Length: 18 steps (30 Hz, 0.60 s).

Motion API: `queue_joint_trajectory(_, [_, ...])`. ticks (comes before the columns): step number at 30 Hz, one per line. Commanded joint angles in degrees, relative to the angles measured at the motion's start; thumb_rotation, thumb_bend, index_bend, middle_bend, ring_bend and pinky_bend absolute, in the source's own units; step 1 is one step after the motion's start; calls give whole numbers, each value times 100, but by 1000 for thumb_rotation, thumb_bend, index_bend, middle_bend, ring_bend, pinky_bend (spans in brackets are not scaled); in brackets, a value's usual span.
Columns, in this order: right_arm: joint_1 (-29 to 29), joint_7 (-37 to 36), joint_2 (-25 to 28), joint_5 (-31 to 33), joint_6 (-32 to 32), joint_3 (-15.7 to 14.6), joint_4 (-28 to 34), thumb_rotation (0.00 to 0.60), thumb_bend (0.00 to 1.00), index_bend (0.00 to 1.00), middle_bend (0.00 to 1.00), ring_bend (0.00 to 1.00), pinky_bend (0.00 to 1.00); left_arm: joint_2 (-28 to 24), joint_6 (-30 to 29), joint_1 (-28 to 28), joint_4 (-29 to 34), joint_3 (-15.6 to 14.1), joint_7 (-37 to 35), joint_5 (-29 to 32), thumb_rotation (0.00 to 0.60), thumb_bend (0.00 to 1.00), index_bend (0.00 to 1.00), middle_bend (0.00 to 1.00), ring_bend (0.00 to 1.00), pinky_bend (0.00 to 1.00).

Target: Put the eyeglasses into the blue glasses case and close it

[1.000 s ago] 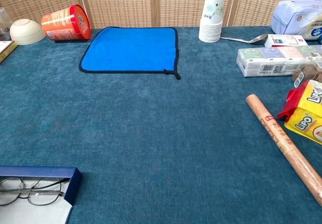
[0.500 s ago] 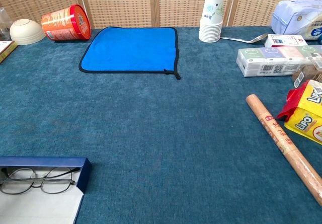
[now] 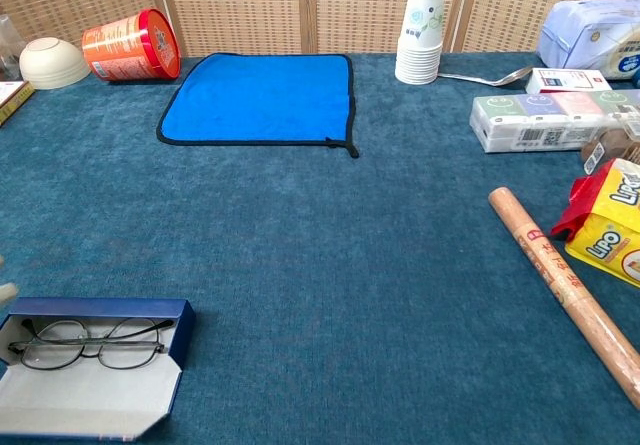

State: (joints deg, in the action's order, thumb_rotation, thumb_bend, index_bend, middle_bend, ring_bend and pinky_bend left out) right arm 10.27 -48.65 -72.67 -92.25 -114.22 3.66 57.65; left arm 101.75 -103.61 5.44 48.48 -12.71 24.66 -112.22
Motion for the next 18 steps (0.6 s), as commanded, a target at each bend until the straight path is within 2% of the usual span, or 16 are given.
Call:
queue_joint_trajectory(1, [21, -19, -1, 25, 14, 6, -11, 600, 359, 0, 41, 0, 111, 3, 227, -126, 328, 135, 66, 134, 378, 273, 0, 0, 0, 0])
queue_joint_trajectory(12, [80, 44, 42, 49, 13, 27, 26, 600, 358, 0, 41, 0, 110, -186, 768, -353, 1049, 216, 396, 263, 378, 273, 4, 0, 0, 0])
queue_joint_trajectory(18, [77, 131, 71, 23, 33, 26, 87, 600, 356, 0, 41, 0, 110, -330, 867, -397, 1335, 160, 323, 258, 377, 273, 138, 0, 0, 0])
